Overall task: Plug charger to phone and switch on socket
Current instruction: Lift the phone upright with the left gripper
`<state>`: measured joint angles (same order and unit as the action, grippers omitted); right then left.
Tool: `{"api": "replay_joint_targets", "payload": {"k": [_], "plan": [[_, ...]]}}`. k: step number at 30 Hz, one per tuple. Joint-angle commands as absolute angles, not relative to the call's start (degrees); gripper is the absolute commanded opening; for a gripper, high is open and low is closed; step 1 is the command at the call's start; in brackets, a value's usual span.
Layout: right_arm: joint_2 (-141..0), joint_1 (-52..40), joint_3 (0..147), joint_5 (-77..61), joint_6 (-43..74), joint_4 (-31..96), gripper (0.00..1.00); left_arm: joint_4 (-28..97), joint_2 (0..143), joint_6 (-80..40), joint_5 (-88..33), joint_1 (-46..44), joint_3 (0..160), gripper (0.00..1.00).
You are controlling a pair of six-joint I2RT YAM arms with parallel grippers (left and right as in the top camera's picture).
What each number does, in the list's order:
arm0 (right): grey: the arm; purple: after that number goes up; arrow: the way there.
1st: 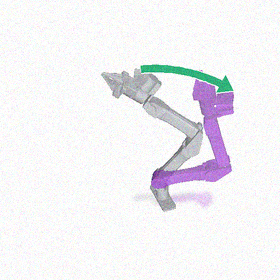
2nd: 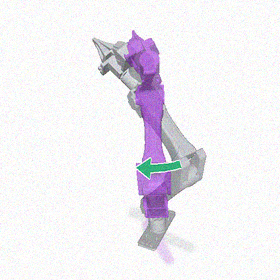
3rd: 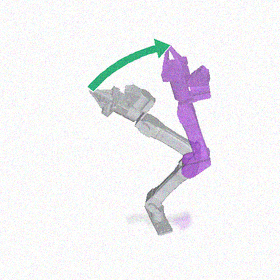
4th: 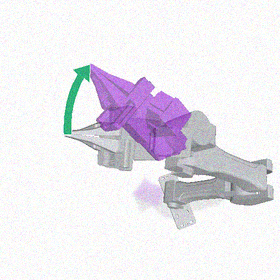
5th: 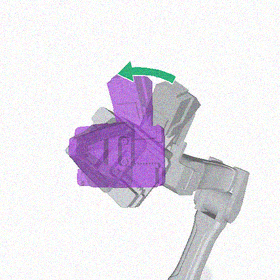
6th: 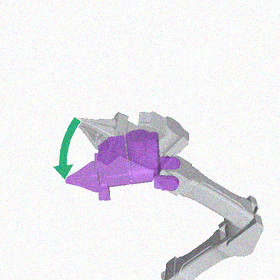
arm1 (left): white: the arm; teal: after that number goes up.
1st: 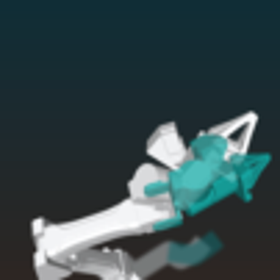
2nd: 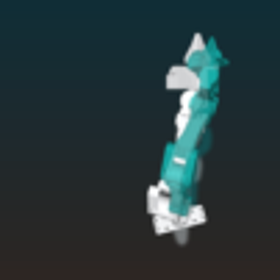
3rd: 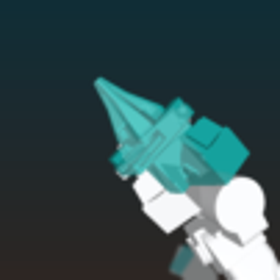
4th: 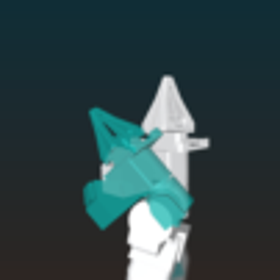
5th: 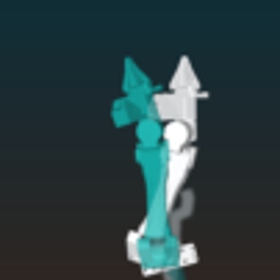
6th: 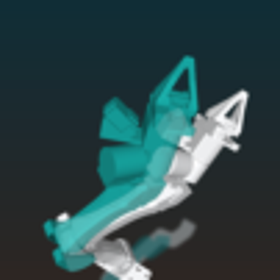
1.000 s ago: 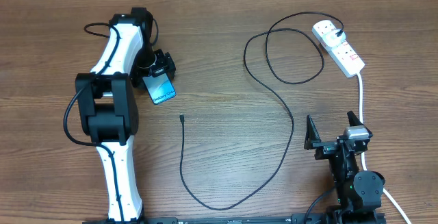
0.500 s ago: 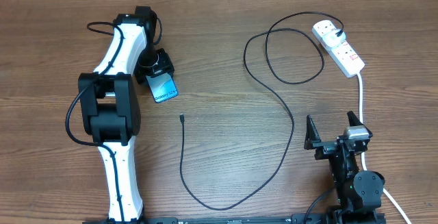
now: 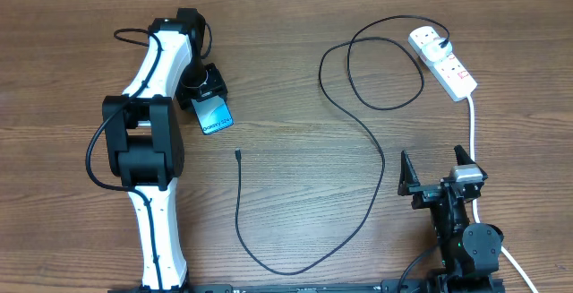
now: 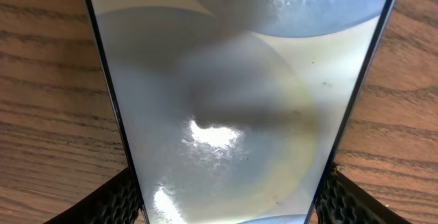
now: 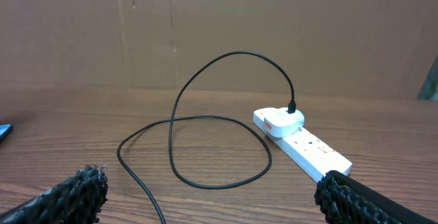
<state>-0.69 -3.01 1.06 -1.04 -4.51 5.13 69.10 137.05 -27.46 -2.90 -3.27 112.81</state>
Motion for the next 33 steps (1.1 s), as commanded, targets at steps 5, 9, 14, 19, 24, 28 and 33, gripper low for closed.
{"api": "replay_joint_targets", "payload": {"k": [5, 9, 14, 19, 24, 28, 33], "plan": [[-0.45, -2.92, 0.49, -0.47, -4.14, 4.82, 1.00, 68.27, 138.96, -26.35, -8.23, -2.74, 112.03, 0.60], [-0.45, -2.92, 0.49, -0.47, -4.14, 4.82, 1.00, 68.10, 138.96, -25.67, -10.15, -2.31, 112.12, 0.58], [-0.45, -2.92, 0.49, -0.47, -4.14, 4.82, 1.00, 69.17, 138.96, -25.23, -10.13, -2.15, 113.34, 0.57], [-0.45, -2.92, 0.49, -0.47, -4.16, 4.82, 1.00, 71.79, 138.91, -24.40, -9.98, -2.15, 116.11, 0.56], [-0.45, -2.92, 0.49, -0.49, -4.14, 4.82, 1.00, 74.76, 138.87, -24.40, -10.17, -2.15, 119.28, 0.57], [-0.45, -2.92, 0.49, -0.47, -4.16, 4.82, 1.00, 77.08, 138.85, -23.33, -11.38, -2.15, 121.05, 0.57], [-0.45, -2.92, 0.49, -0.47, -4.14, 4.82, 1.00, 79.31, 138.85, -20.78, -16.82, -1.69, 122.48, 0.57]]}}
